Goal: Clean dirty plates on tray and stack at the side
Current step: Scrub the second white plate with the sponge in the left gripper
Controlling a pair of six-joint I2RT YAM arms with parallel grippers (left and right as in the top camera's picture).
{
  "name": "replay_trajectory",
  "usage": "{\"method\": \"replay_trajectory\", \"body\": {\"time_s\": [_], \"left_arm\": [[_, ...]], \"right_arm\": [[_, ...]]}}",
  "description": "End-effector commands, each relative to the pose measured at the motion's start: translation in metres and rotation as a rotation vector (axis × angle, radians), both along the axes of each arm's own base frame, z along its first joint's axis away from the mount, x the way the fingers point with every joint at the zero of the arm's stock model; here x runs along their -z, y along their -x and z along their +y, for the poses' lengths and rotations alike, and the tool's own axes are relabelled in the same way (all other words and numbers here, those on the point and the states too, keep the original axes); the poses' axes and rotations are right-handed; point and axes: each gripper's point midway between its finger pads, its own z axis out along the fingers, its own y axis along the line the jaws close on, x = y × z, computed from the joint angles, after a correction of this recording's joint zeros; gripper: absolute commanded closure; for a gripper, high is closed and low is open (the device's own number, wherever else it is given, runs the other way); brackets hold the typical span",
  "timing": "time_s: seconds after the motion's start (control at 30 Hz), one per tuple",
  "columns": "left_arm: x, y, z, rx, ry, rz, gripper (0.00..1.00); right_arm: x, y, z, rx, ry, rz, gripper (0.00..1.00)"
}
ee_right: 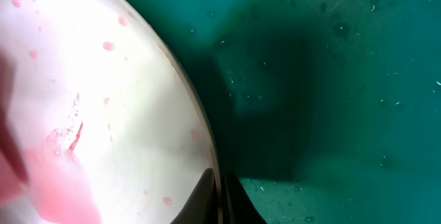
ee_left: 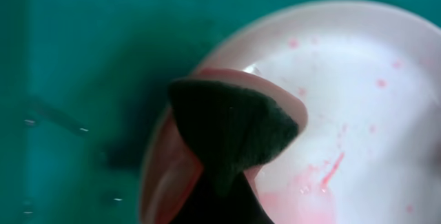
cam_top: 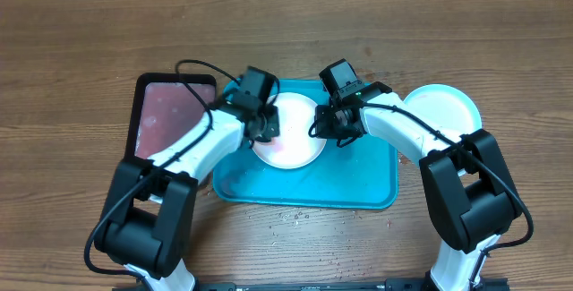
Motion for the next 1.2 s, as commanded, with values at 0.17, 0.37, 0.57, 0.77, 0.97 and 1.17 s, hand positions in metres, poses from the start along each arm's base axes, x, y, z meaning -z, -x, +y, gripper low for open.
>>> {"method": "replay_trajectory", "body": {"time_s": [0.17, 0.37, 0.57, 0.77, 0.97, 1.17], "left_arm": [[-0.039, -0.011, -0.069, 0.234, 0.181, -0.068, 0.96], [-0.019, 0.0, -0.087, 0.25, 0.162, -0.032, 0.96], [0.01, -0.004, -0.067, 0.168, 0.079, 0.015, 0.96], [0.009, -0.013, -0.017, 0.058, -0.032, 0.028, 0.96], [-0.026, -0.026, -0.018, 0.111, 0.039, -0.028, 0.96], [-0.036, -0.008, -0.065, 0.237, 0.184, 0.001, 0.96]], "right_arm": [[-0.006, -0.009, 0.0, -0.004, 0.013, -0.033, 0.96], [-0.006, -0.009, 0.0, -0.004, 0.013, -0.033, 0.96], [-0.006, -0.009, 0.0, -0.004, 0.014, -0.033, 0.96], [-0.006, -0.009, 0.0, -0.004, 0.014, -0.033, 0.96], [-0.006, -0.009, 0.0, -0.004, 0.014, -0.033, 0.96], [-0.006, -0.009, 0.0, -0.004, 0.013, -0.034, 0.96]]}}
